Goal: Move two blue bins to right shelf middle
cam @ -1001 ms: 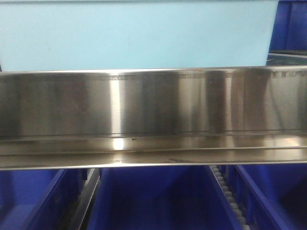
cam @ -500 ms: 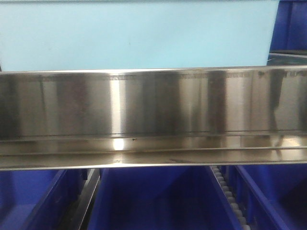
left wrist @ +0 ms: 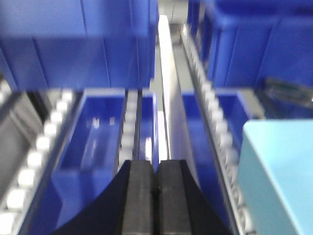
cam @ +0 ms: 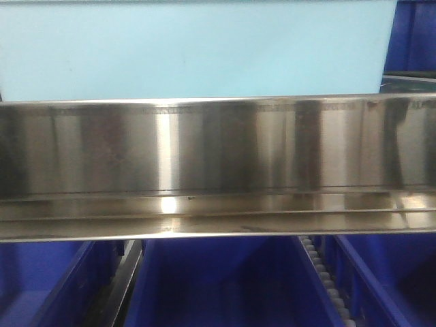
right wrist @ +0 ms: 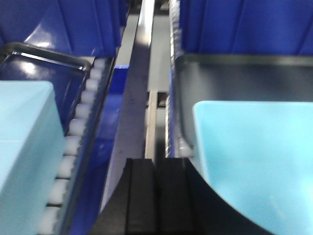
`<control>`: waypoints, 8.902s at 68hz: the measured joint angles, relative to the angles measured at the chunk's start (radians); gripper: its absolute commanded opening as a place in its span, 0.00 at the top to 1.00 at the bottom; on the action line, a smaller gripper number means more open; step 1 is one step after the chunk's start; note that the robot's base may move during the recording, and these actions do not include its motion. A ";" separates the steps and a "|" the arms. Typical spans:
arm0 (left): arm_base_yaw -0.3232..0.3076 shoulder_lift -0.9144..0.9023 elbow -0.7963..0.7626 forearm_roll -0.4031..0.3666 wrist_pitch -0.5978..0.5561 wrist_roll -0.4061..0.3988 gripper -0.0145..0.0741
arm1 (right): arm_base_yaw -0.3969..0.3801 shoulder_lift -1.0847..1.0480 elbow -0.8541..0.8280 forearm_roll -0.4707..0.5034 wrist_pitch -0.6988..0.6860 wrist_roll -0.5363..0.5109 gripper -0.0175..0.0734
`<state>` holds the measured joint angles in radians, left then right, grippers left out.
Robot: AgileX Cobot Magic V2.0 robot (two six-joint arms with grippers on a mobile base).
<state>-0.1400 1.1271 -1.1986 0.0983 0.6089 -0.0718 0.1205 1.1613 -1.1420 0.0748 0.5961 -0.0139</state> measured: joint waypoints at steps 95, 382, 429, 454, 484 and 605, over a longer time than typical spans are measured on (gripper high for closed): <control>-0.342 0.457 -0.472 0.142 0.606 -0.449 0.50 | 0.385 0.481 -0.549 -0.216 0.590 0.416 0.59; -0.498 0.230 -0.614 0.311 0.490 -0.462 0.96 | 0.473 0.142 -0.584 -0.368 0.439 0.501 0.99; -0.498 0.230 -0.614 0.311 0.486 -0.462 0.96 | 0.473 0.142 -0.584 -0.368 0.439 0.503 0.99; -0.498 0.230 -0.614 0.313 0.484 -0.462 0.96 | 0.473 0.142 -0.584 -0.368 0.435 0.503 0.99; -0.498 0.230 -0.614 0.313 0.484 -0.462 0.96 | 0.473 0.142 -0.584 -0.368 0.435 0.505 0.99; -0.498 0.228 -0.614 0.313 0.484 -0.462 0.96 | 0.473 0.142 -0.584 -0.368 0.435 0.505 0.99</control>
<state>-0.6384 1.3553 -1.8125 0.4110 1.0926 -0.5341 0.5937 1.3028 -1.7259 -0.2929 1.0310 0.4907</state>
